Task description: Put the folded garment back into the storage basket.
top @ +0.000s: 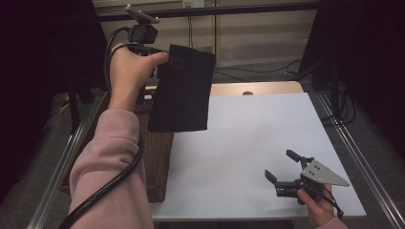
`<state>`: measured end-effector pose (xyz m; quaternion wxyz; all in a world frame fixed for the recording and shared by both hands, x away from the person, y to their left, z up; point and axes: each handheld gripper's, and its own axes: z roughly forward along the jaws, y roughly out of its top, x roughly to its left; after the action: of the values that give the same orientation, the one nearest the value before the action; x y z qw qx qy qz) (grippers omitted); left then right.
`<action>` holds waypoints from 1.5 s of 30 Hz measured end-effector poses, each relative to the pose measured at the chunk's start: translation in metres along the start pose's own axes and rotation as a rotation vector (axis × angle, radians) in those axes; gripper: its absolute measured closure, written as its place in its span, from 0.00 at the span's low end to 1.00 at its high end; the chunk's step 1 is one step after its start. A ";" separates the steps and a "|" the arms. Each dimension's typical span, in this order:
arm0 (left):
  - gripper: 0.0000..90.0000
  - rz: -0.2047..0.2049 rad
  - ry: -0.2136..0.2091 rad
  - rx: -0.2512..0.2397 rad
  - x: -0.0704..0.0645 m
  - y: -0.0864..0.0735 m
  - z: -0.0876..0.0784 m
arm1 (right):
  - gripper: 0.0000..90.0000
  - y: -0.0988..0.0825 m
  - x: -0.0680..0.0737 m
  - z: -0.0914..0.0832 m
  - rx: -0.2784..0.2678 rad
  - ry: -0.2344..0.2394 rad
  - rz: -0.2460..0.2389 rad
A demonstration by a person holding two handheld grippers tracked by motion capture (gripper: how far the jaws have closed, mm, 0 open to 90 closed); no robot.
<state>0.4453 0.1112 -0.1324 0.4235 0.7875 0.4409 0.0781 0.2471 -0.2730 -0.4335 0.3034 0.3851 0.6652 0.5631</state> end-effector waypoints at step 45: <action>0.84 -0.065 0.047 -0.005 0.029 -0.009 -0.058 | 0.01 0.000 0.001 0.001 -0.016 0.010 0.000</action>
<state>0.4285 0.1704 -0.1094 0.4171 0.7698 0.4758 0.0839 0.2479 -0.2719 -0.4340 0.3032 0.3796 0.6623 0.5705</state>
